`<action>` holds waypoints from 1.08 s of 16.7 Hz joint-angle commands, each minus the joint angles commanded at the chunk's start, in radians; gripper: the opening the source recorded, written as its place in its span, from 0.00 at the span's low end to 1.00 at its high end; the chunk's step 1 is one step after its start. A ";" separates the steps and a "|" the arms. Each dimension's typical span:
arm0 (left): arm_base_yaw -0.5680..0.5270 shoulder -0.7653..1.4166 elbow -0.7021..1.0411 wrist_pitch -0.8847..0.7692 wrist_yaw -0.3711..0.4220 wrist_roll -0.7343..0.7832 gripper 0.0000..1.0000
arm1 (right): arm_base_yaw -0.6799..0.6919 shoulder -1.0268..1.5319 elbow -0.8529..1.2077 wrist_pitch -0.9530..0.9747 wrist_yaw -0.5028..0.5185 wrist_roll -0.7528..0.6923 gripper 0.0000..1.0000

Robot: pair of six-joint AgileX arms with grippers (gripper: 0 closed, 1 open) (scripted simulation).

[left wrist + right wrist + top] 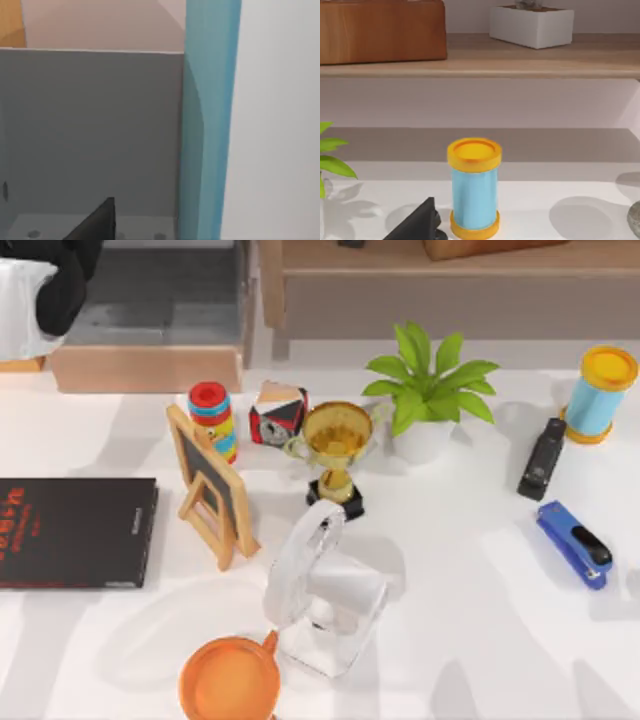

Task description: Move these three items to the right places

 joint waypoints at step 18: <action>0.003 0.032 0.047 -0.014 0.003 0.000 0.10 | 0.000 0.000 0.000 0.000 0.000 0.000 1.00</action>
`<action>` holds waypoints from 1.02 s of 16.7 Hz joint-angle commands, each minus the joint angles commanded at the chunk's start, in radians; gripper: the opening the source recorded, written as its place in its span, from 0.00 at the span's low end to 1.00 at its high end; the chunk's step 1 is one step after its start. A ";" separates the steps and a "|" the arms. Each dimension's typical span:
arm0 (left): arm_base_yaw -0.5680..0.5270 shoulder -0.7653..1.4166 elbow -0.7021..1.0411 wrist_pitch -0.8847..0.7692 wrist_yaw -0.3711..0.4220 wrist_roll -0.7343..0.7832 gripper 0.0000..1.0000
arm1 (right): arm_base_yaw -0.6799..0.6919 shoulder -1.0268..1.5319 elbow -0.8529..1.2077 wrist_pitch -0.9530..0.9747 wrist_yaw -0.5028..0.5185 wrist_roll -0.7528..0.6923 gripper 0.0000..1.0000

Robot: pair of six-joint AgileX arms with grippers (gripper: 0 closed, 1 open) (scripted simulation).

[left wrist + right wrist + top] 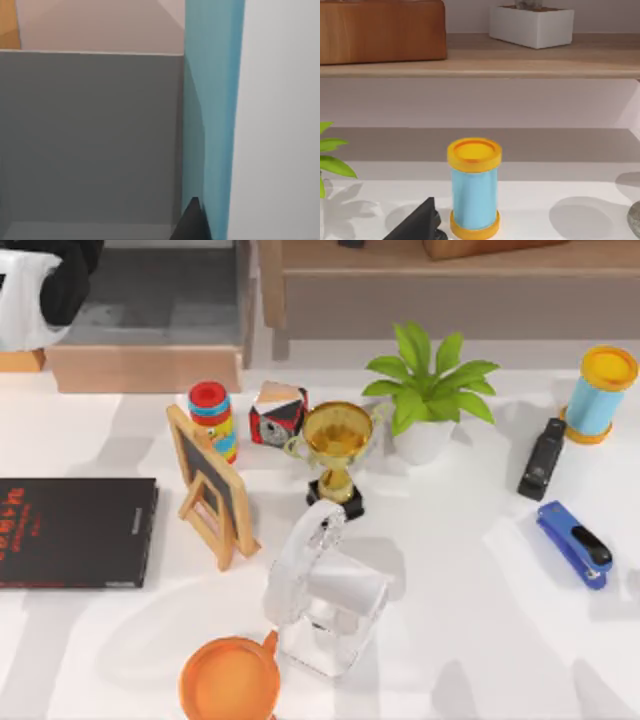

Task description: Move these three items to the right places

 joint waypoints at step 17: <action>-0.006 -0.050 -0.027 -0.021 -0.005 0.002 0.00 | 0.000 0.000 0.000 0.000 0.000 0.000 1.00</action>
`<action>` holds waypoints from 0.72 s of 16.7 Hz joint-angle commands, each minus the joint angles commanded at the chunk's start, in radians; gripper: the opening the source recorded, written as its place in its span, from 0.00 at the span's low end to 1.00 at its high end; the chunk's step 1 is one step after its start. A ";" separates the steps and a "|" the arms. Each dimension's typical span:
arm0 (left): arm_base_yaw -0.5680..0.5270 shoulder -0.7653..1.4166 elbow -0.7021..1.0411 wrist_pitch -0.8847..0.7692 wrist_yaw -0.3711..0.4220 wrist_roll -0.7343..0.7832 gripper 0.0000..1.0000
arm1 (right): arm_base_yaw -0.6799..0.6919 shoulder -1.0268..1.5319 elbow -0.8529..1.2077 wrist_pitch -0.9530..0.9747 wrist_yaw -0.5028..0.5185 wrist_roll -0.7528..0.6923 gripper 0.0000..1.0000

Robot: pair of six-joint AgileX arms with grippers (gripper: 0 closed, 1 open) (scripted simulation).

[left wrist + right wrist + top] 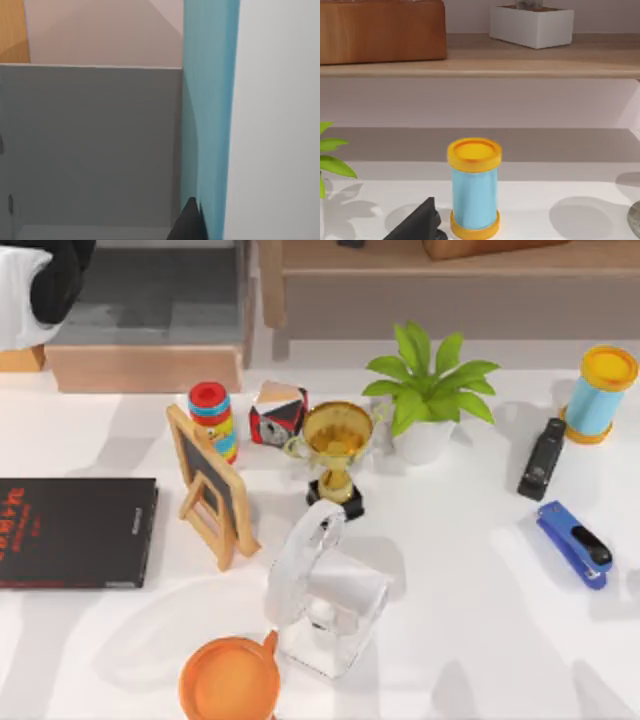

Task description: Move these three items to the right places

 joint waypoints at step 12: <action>0.025 -0.305 -0.240 0.075 0.080 0.468 0.00 | 0.000 0.000 0.000 0.000 0.000 0.000 1.00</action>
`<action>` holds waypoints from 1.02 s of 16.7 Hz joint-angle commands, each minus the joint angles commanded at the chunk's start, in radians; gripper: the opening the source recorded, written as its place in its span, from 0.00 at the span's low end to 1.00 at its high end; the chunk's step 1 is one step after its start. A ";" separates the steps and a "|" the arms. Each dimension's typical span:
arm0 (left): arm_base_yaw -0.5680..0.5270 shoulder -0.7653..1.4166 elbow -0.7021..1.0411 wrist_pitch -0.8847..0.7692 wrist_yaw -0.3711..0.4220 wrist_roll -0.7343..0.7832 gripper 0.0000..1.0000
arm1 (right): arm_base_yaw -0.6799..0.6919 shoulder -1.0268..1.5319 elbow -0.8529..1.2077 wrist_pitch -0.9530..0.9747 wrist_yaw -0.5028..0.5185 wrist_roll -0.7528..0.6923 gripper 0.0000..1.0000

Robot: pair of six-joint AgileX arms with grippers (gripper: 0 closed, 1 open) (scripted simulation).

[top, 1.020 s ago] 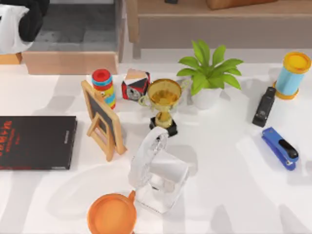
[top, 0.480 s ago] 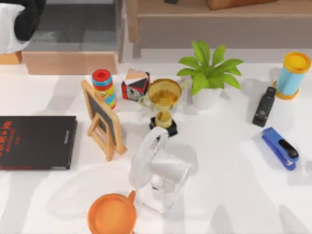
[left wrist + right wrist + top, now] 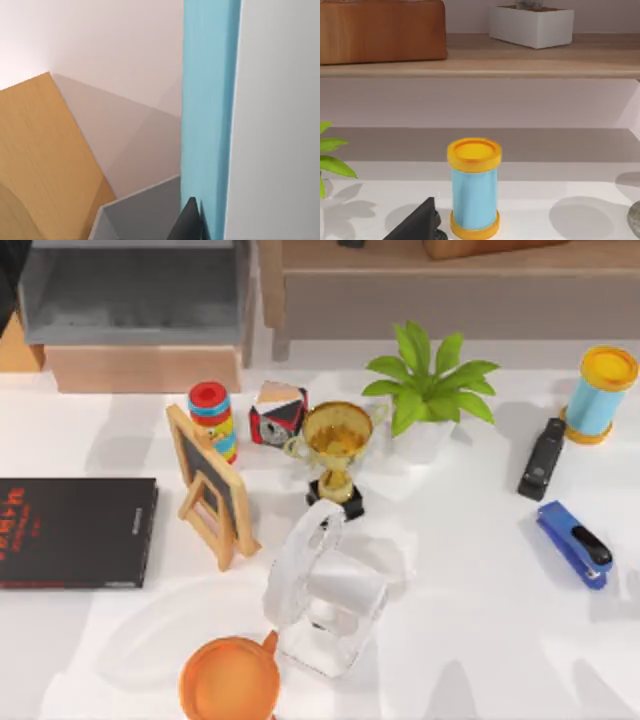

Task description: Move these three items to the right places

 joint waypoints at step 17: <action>0.132 -0.218 -1.031 0.161 0.081 1.119 0.00 | 0.000 0.000 0.000 0.000 0.000 0.000 1.00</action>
